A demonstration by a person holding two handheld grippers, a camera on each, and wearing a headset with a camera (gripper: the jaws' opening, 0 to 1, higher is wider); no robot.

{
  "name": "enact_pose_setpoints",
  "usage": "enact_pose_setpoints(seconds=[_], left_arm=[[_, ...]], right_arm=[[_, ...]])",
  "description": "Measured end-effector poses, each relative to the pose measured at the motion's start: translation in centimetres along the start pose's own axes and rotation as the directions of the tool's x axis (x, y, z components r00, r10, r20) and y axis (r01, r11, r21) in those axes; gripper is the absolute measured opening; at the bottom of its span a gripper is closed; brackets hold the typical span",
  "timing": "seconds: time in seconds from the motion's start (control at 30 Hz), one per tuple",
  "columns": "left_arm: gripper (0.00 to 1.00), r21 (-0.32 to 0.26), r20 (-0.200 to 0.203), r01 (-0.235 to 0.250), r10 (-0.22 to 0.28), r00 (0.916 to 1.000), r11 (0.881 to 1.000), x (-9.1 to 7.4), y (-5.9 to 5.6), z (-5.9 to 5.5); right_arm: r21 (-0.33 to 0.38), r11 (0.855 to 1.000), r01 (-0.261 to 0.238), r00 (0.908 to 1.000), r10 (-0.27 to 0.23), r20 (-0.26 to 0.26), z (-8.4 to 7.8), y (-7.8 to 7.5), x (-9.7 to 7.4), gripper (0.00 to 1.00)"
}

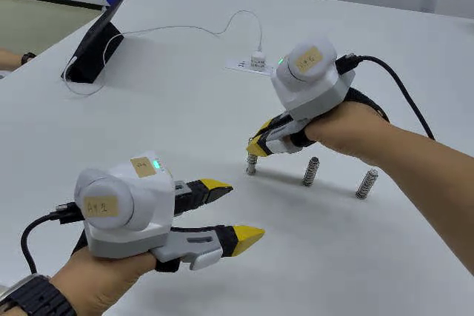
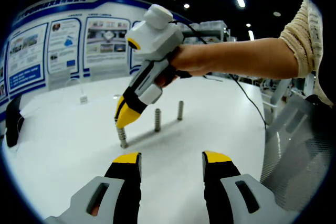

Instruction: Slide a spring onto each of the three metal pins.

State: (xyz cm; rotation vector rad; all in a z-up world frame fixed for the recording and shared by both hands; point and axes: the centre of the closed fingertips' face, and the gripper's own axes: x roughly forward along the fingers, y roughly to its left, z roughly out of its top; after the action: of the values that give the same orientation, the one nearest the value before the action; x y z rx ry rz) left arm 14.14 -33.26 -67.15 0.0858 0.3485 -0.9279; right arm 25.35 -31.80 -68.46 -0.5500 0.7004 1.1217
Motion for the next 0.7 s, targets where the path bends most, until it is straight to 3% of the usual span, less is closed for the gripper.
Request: enact_pose_setpoints(seconds=[0.43, 0.7], left_arm=[[0.47, -0.003, -0.005, -0.003, 0.003, 1.0000, 1.000, 0.0, 0.1, -0.1], [0.47, -0.003, -0.010, -0.005, 0.005, 0.9999, 1.000, 0.0, 0.1, -0.2]], right_arm=[[0.010, 1.000, -0.018, 0.9989, 0.018, -0.043, -1.3, 0.6, 0.8, 0.12], [0.010, 1.000, -0.019, 0.9993, 0.019, -0.033, -1.2, 0.8, 0.7, 0.12]])
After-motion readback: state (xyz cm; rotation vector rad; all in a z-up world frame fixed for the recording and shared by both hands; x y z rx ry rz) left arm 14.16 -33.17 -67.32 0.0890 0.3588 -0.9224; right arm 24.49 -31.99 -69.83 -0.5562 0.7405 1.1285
